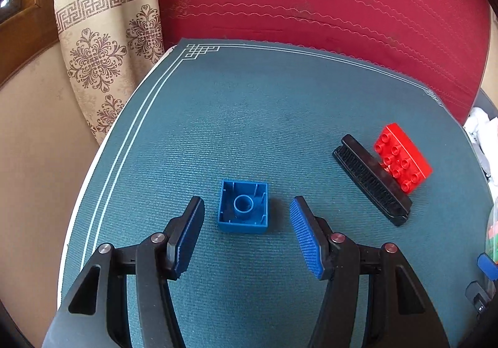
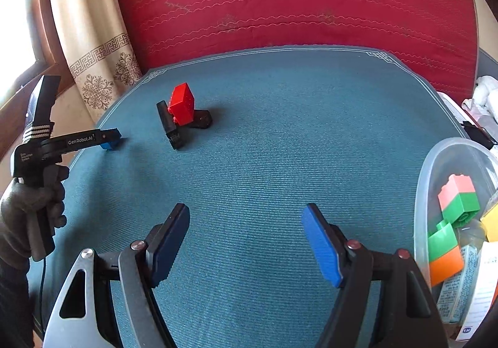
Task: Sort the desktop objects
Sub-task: 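Grasp the blue block with the left tool while the right tool grasps the red block, then lift and carry the blue and red blocks over the bowl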
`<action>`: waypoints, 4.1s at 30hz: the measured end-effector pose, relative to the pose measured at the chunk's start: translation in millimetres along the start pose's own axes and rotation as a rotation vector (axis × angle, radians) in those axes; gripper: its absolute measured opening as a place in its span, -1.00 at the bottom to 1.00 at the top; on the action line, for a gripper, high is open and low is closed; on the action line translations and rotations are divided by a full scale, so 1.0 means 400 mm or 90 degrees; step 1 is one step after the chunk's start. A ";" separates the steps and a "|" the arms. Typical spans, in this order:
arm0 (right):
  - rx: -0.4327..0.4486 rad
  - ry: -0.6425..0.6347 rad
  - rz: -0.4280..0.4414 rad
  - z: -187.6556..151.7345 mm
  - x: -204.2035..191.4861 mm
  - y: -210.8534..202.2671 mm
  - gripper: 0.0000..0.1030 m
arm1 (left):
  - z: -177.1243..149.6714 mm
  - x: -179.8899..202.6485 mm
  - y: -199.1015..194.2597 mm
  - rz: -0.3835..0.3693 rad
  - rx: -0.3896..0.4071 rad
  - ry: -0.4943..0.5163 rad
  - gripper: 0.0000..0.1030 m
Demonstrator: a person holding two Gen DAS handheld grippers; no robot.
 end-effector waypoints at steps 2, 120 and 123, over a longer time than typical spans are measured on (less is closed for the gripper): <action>-0.001 -0.002 0.001 0.003 -0.006 0.007 0.52 | 0.000 -0.004 0.018 0.004 -0.005 -0.007 0.19; 0.071 0.101 -0.194 -0.043 0.329 -0.196 -0.49 | -0.227 0.479 -0.209 -0.243 0.036 0.155 -0.34; 0.062 0.106 -0.177 -0.047 0.336 -0.190 -0.49 | -0.228 0.488 -0.213 -0.245 0.035 0.157 -0.34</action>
Point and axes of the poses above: each gripper's, at about its wrist camera, not at the fingertips, and y roughly the way its jaws point, x to its right, z to its top, the point moved 3 cm from there along y, roughly the way its jaws point
